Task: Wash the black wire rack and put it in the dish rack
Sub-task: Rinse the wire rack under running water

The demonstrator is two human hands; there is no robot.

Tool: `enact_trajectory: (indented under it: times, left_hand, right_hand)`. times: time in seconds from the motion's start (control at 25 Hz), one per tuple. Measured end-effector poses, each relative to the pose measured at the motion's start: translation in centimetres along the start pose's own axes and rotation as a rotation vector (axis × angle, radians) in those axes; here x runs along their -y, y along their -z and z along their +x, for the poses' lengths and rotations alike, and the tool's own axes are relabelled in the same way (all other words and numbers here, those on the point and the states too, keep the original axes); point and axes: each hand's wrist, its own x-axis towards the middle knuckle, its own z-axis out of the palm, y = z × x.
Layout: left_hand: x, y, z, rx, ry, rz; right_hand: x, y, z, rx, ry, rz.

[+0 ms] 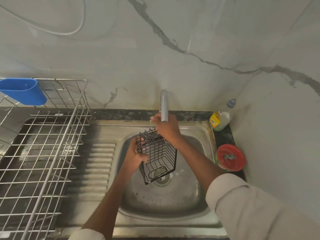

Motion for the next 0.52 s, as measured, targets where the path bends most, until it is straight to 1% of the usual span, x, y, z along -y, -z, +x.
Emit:
enact_trajectory:
  times: [0.04, 0.08, 0.12, 0.2, 0.24, 0.28, 0.32, 0.4, 0.44, 0.52]
  left_hand:
    - [0.2, 0.2, -0.1, -0.006, -0.006, -0.007]
    - [0.4, 0.3, -0.2, 0.000, -0.012, -0.020]
    - [0.7, 0.3, -0.2, 0.008, -0.026, -0.042]
    - [1.3, 0.0, 0.2, 0.018, -0.047, -0.066]
    - [1.2, -0.2, 0.3, 0.024, -0.048, -0.063]
    - [1.1, -0.5, 0.5, 0.032, -0.037, -0.056]
    - [0.9, -0.8, 0.7, 0.040, -0.018, -0.046]
    - [0.4, -1.7, 1.4, 0.051, 0.019, -0.045]
    - [0.4, -2.0, 1.8, 0.056, 0.011, -0.045]
    - [0.4, -2.4, 2.8, 0.076, -0.025, -0.069]
  right_hand:
    - [0.2, -0.5, 0.3, -0.055, -0.051, 0.094]
    - [0.4, -0.8, 0.5, -0.097, -0.073, 0.062]
    - [0.3, -1.2, 1.0, -0.129, -0.091, -0.030]
    - [-0.1, -1.2, 1.8, -0.159, -0.171, -0.294]
    - [-0.3, -0.8, 2.2, -0.156, -0.241, -0.367]
    - [-0.8, -0.3, 2.6, -0.143, -0.306, -0.373]
    - [-1.0, 0.5, 2.6, -0.124, -0.355, -0.329]
    - [-1.9, 2.3, 2.3, -0.063, -0.369, -0.174]
    - [-2.6, 3.2, 1.7, -0.024, -0.345, -0.104]
    - [-3.2, 5.1, -0.8, 0.060, -0.262, -0.039]
